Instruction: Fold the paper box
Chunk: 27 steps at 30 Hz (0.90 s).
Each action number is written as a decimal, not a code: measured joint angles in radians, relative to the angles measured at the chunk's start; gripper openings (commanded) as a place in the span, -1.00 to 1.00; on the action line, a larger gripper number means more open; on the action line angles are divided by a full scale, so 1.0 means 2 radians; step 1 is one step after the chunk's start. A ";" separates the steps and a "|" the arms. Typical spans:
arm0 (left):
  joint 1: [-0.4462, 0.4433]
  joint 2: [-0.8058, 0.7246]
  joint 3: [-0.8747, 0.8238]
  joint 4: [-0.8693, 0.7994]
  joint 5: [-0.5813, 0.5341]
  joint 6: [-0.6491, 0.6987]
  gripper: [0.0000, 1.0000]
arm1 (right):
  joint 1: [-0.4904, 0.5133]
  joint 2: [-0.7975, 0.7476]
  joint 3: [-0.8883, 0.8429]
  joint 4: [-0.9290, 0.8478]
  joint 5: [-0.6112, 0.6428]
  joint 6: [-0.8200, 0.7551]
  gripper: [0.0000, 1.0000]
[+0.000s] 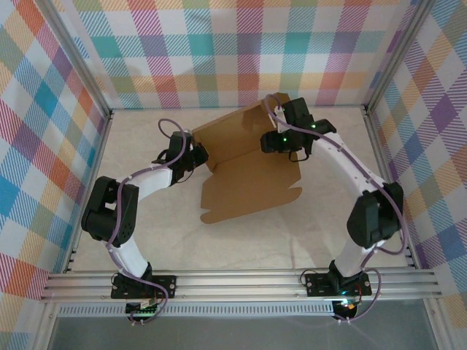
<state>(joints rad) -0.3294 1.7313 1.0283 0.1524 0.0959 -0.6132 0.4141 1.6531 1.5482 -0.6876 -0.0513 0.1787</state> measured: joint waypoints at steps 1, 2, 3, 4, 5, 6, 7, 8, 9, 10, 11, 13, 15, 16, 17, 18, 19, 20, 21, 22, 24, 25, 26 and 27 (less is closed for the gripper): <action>0.000 0.000 0.002 -0.002 0.000 0.000 -1.00 | 0.000 -0.018 -0.009 0.008 -0.005 -0.001 0.30; 0.000 0.000 0.003 -0.004 0.000 0.002 -1.00 | -0.002 -0.040 -0.018 0.016 -0.011 -0.002 0.31; 0.000 0.000 0.007 -0.009 -0.001 0.003 -1.00 | -0.005 -0.061 -0.025 0.026 -0.017 -0.002 0.32; 0.000 0.000 0.009 -0.012 -0.002 0.004 -1.00 | -0.008 -0.079 -0.029 0.032 -0.023 -0.002 0.32; 0.001 0.000 0.011 -0.013 -0.002 0.006 -1.00 | -0.013 -0.096 -0.031 0.039 -0.029 -0.001 0.32; 0.002 0.000 0.012 -0.014 -0.001 0.008 -1.00 | -0.022 -0.111 -0.031 0.047 -0.033 -0.001 0.32; 0.003 0.000 0.013 -0.015 -0.001 0.011 -1.00 | -0.029 -0.121 -0.031 0.054 -0.037 -0.001 0.32; 0.003 0.000 0.015 -0.019 0.000 0.014 -1.00 | -0.041 -0.130 -0.031 0.063 -0.041 -0.001 0.32; 0.003 0.000 0.016 -0.023 0.001 0.015 -1.00 | -0.052 -0.136 -0.031 0.068 -0.046 0.000 0.32; 0.004 0.000 0.017 -0.024 0.002 0.015 -1.00 | -0.067 -0.140 -0.031 0.074 -0.054 0.001 0.32; 0.005 0.001 0.017 -0.025 0.005 0.016 -1.00 | -0.082 -0.141 -0.031 0.079 -0.064 0.004 0.32; 0.007 0.001 0.017 -0.025 0.013 0.017 -1.00 | -0.113 -0.141 -0.032 0.090 -0.085 0.018 0.29; 0.009 0.001 0.017 -0.023 0.022 0.017 -1.00 | -0.150 -0.138 -0.034 0.100 -0.111 0.040 0.25; 0.010 0.001 0.017 -0.022 0.028 0.017 -1.00 | -0.167 -0.136 -0.034 0.104 -0.123 0.054 0.24; 0.012 0.001 0.017 -0.021 0.035 0.017 -1.00 | -0.184 -0.130 -0.034 0.111 -0.138 0.068 0.22; 0.014 0.002 0.017 -0.017 0.042 0.017 -1.00 | -0.199 -0.122 -0.034 0.116 -0.153 0.082 0.19; 0.015 0.002 0.017 -0.013 0.049 0.017 -1.00 | -0.212 -0.112 -0.032 0.119 -0.166 0.093 0.18; 0.016 0.003 0.017 -0.007 0.057 0.017 -1.00 | -0.223 -0.098 -0.029 0.120 -0.180 0.103 0.18; 0.017 0.003 0.017 -0.003 0.062 0.017 -1.00 | -0.230 -0.083 -0.024 0.119 -0.192 0.108 0.17; 0.017 0.004 0.016 0.003 0.068 0.018 -1.00 | -0.234 -0.063 -0.016 0.118 -0.206 0.114 0.16; 0.017 0.005 0.016 0.012 0.079 0.019 -1.00 | -0.234 -0.021 0.003 0.116 -0.241 0.121 0.13; 0.017 0.005 0.015 0.017 0.084 0.019 -1.00 | -0.233 -0.006 0.010 0.115 -0.256 0.123 0.12; 0.017 0.005 0.014 0.021 0.088 0.019 -1.00 | -0.232 0.010 0.018 0.113 -0.274 0.127 0.11; 0.017 0.005 0.014 0.024 0.092 0.019 -1.00 | -0.230 0.024 0.026 0.111 -0.289 0.128 0.11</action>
<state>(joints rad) -0.2955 1.7412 1.0561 0.2012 0.2794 -0.5755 -0.0463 1.7020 1.6005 -0.4656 -0.6300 0.4339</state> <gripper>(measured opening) 0.064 0.559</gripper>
